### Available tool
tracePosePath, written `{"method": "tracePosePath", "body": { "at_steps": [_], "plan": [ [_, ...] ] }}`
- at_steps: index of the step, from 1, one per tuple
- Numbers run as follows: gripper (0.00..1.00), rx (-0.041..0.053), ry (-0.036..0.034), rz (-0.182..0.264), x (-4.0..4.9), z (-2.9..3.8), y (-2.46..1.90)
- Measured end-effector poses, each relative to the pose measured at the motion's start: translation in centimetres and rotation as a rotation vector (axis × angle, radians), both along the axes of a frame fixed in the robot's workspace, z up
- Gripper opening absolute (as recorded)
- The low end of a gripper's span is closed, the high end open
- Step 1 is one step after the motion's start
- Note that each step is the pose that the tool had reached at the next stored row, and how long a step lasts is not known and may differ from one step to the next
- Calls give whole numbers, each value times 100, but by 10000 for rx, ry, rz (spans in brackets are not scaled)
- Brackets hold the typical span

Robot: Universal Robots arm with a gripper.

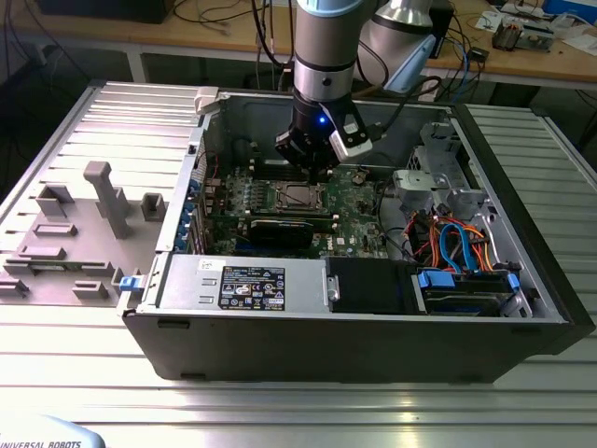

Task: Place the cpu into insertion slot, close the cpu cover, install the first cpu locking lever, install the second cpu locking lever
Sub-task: 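Install the second cpu locking lever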

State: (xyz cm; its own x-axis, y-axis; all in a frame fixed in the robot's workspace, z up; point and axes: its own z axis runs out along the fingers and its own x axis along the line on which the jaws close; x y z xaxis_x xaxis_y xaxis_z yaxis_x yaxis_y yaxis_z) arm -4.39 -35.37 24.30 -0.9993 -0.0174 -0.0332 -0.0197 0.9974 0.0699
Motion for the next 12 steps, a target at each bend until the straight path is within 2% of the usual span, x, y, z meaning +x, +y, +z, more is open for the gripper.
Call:
{"method": "tracePosePath", "body": {
  "at_steps": [5,12],
  "plan": [
    [11,-1,0,1,0,0,-13],
    [11,0,0,0,0,0,-53]
  ]
}}
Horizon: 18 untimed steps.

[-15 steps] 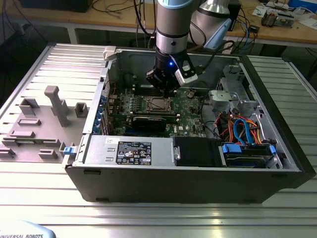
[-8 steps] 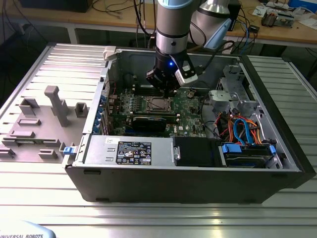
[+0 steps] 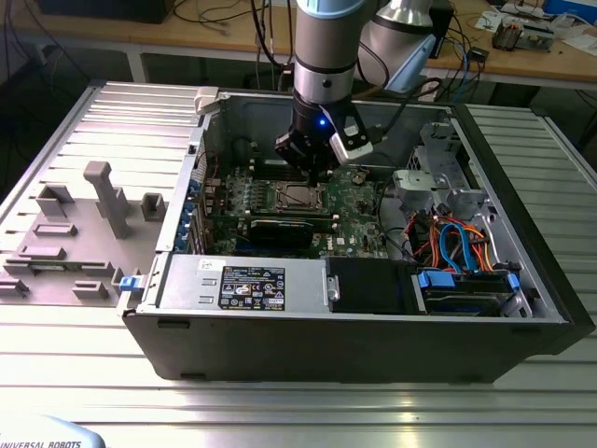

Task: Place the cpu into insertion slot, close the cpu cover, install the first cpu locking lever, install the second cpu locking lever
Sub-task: 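Install the second cpu locking lever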

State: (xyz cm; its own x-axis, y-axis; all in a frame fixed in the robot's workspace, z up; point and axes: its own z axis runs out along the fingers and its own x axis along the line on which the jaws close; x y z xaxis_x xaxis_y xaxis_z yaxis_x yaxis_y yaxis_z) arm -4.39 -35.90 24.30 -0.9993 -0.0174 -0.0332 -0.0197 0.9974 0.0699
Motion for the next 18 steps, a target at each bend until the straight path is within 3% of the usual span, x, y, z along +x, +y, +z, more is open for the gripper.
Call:
{"method": "tracePosePath", "body": {
  "at_steps": [18],
  "plan": [
    [11,0,0,0,0,0,-56]
  ]
}}
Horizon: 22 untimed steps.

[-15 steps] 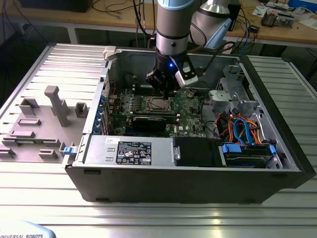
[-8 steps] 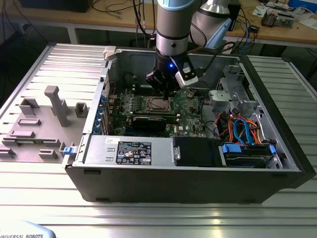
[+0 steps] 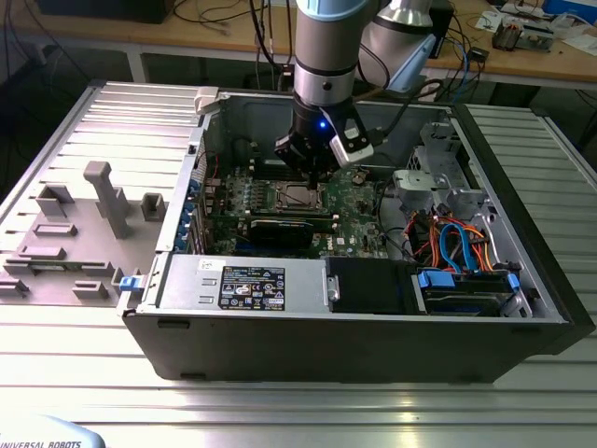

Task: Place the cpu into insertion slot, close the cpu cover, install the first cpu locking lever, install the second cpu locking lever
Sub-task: 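Install the second cpu locking lever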

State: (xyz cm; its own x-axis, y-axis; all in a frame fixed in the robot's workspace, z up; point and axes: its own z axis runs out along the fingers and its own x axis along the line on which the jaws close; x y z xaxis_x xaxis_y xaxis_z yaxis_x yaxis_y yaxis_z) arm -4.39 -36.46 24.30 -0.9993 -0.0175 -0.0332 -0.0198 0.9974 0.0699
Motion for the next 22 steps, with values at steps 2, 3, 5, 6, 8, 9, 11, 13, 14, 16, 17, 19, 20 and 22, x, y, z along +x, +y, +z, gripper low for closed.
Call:
{"method": "tracePosePath", "body": {
  "at_steps": [2,3,5,6,8,9,11,13,14,16,17,19,20,22],
  "plan": [
    [11,1,0,0,0,0,-28],
    [11,2,0,-2,-1,-1,-44],
    [11,0,0,0,0,0,-50],
    [11,0,0,-1,0,0,-53],
    [11,0,0,-1,0,0,-53],
    [11,1,0,0,0,0,-54],
    [11,1,0,0,0,0,-54],
    [11,0,0,0,0,0,-54],
    [11,0,0,0,0,0,-54],
    [11,0,1,-1,-1,4,-55],
    [11,-2,2,0,0,9,-55],
    [11,0,0,-1,0,29,-54],
    [11,1,-1,0,0,31,-54],
    [11,2,-1,0,0,32,-54]
  ]
}}
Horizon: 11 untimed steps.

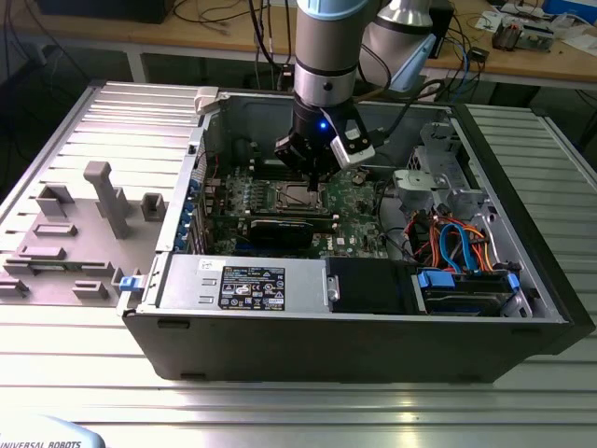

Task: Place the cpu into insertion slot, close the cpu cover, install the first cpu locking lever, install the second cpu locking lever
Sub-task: 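Install the second cpu locking lever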

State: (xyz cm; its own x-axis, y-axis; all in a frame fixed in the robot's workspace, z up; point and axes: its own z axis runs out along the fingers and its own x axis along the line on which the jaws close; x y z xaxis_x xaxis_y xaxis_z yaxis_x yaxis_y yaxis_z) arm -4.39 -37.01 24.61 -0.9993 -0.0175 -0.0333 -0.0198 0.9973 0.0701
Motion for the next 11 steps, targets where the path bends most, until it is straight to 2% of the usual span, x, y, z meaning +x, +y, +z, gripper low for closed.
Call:
{"method": "tracePosePath", "body": {
  "at_steps": [11],
  "plan": [
    [11,-1,1,-1,0,1,-60]
  ]
}}
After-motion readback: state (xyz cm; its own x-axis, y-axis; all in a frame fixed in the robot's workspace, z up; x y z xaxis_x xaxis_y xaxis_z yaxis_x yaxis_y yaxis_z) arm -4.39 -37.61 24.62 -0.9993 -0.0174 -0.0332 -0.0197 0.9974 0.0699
